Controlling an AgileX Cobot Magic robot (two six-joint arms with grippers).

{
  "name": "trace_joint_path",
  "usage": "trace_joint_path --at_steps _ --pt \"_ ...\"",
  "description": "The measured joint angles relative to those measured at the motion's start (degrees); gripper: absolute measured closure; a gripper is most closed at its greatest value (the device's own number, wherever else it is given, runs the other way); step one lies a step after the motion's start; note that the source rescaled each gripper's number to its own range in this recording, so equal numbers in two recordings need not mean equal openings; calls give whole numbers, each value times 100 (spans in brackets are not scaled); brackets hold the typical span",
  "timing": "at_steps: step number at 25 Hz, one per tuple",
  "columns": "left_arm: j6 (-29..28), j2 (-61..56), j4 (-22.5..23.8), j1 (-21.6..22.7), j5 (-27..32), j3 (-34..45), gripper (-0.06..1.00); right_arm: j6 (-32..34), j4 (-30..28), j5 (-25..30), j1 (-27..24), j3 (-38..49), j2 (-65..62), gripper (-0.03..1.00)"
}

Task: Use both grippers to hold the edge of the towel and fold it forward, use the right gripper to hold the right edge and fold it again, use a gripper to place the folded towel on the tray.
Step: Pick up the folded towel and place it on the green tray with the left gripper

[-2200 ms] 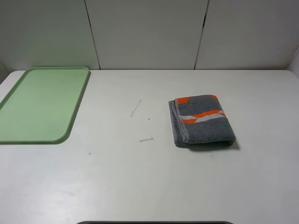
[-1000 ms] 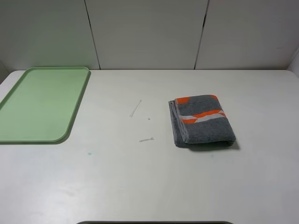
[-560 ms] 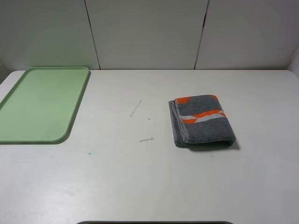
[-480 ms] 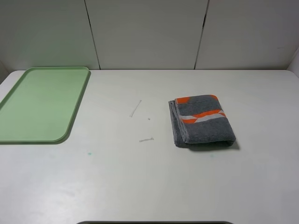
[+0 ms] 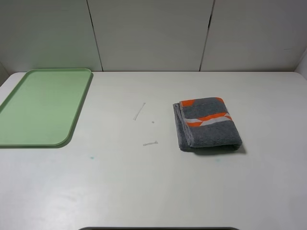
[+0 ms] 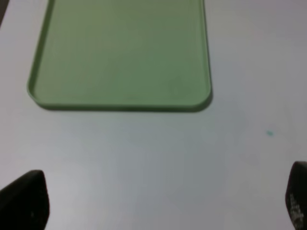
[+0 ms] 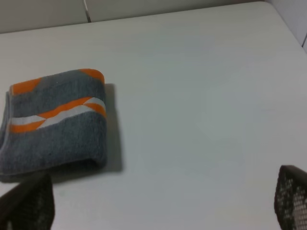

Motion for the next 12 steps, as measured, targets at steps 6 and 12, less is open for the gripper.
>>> trace_joint_path --at_steps 6,12 --pt "60 50 -162 0 -6 -229 -6 0 0 0 0 0 0 -3" --pt "244 1142 -587 0 -7 -363 -6 0 0 0 0 0 0 -3"
